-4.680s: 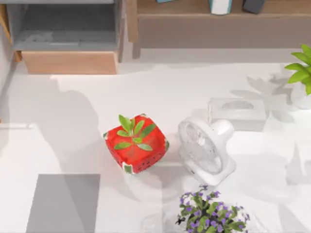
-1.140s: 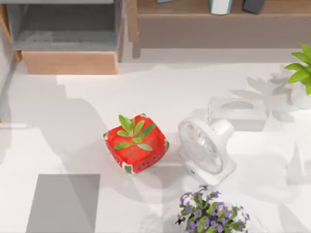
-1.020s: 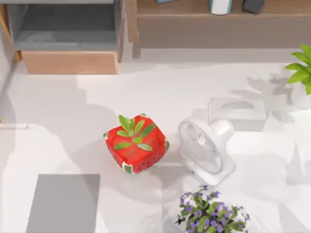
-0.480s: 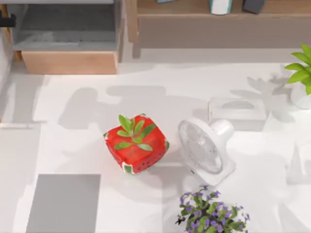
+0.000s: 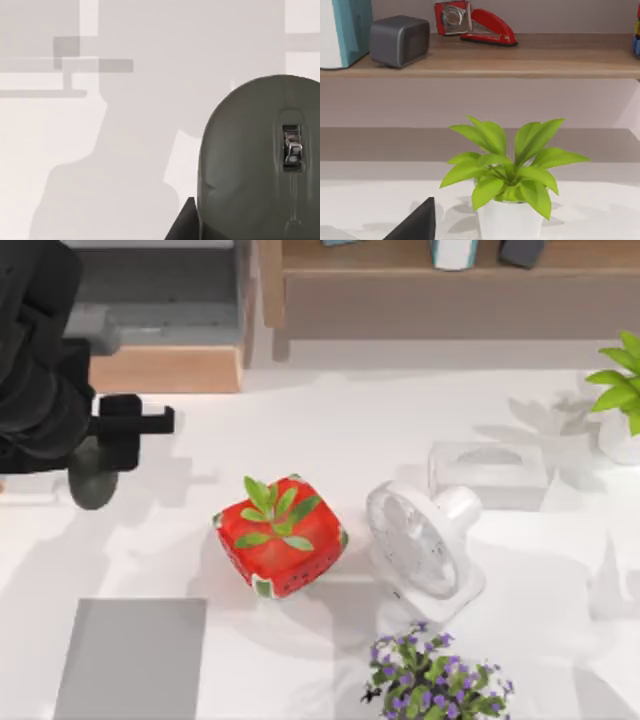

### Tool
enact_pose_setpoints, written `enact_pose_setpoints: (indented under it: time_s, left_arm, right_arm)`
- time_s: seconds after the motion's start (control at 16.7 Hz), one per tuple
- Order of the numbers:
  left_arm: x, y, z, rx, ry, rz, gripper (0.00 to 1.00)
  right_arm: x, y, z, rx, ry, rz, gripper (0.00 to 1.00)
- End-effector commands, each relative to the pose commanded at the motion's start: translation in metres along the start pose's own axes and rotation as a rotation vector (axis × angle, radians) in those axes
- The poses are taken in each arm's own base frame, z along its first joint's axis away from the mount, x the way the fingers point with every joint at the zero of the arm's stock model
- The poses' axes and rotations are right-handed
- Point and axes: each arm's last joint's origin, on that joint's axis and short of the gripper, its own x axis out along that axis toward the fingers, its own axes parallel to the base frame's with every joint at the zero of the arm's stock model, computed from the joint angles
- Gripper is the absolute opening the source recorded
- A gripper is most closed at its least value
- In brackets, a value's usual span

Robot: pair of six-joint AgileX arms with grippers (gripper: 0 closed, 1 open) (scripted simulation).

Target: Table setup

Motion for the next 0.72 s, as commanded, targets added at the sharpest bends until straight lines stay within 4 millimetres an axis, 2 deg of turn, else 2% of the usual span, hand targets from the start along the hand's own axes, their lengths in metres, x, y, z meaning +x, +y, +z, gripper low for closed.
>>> enact_pose_setpoints:
  time_s: [0.18, 0.42, 0.54, 0.72]
  left_arm:
    - [0.015, -0.019, -0.046, -0.001, 0.064, 0.005, 0.00]
    - [0.030, -0.029, -0.098, 0.005, 0.135, 0.029, 0.00]
    - [0.035, -0.029, -0.116, 0.008, 0.159, 0.042, 0.00]
    - [0.038, -0.029, -0.128, 0.011, 0.174, 0.051, 0.00]
  right_arm:
    - [0.000, 0.000, 0.000, 0.000, 0.000, 0.000, 1.00]
    - [0.000, 0.000, 0.000, 0.000, 0.000, 0.000, 1.00]
    - [0.000, 0.000, 0.000, 0.000, 0.000, 0.000, 1.00]
    - [0.000, 0.000, 0.000, 0.000, 0.000, 0.000, 1.00]
